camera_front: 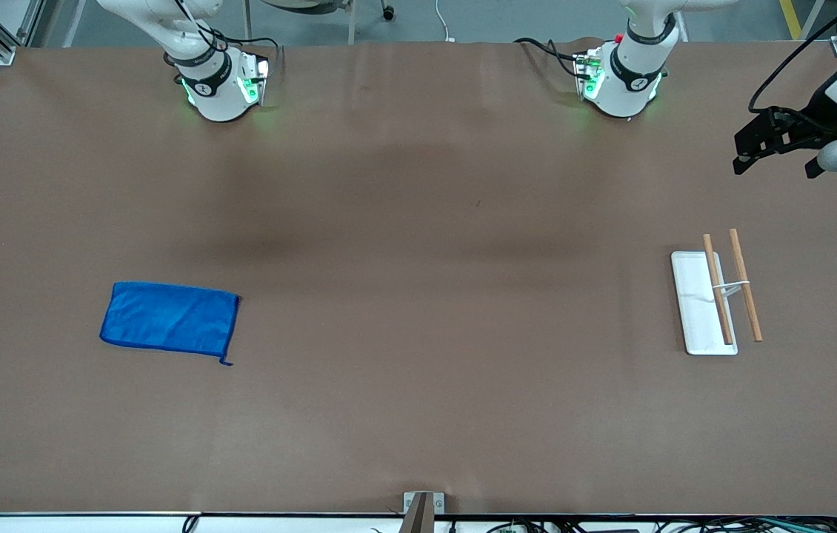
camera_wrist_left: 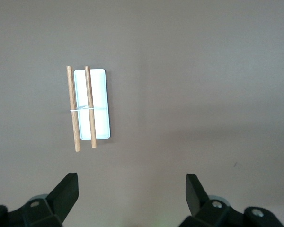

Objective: Right arm passes towel to left arm to hang
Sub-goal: 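Move the right gripper down toward the blue towel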

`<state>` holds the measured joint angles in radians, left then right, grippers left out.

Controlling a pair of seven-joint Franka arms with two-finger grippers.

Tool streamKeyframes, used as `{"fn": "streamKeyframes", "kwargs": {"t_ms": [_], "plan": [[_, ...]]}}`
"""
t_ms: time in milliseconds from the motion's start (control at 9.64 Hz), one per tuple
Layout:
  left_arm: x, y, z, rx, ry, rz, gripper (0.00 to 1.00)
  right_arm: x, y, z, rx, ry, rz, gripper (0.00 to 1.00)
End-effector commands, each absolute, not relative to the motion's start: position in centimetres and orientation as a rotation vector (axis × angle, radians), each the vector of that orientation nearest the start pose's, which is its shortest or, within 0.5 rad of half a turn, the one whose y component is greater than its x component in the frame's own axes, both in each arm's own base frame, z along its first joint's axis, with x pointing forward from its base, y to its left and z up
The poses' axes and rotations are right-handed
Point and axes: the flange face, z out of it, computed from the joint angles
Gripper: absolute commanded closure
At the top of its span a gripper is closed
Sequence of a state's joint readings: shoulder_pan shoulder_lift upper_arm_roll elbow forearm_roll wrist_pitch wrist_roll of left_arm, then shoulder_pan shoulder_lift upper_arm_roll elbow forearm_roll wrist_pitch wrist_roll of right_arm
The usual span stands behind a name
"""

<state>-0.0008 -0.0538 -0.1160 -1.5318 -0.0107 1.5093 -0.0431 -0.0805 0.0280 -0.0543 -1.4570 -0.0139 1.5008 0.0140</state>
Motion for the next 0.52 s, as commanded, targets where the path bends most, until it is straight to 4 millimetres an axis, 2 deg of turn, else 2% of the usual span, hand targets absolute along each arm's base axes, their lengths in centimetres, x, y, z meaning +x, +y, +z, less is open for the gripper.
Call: {"fn": "streamKeyframes", "kwargs": {"t_ms": [0,207,311,415], "plan": [[52.7,-6.4,65.4,-3.124,0.119,0.001,0.0,54.4,-7.8,65.9,-3.155,0.245,-0.022,0.0],[52.9,-6.3,66.2,-3.126,0.109,-0.025,0.0,54.4,-7.8,65.9,-3.156,0.226,-0.02,0.0],[53.2,-6.3,65.9,-3.127,0.107,-0.013,0.0,54.7,-7.8,65.7,-3.157,0.223,-0.015,0.0],[53.2,-6.1,65.9,-3.129,0.105,-0.013,0.0,55.1,-7.2,64.7,-3.157,0.204,0.016,0.0]]}}
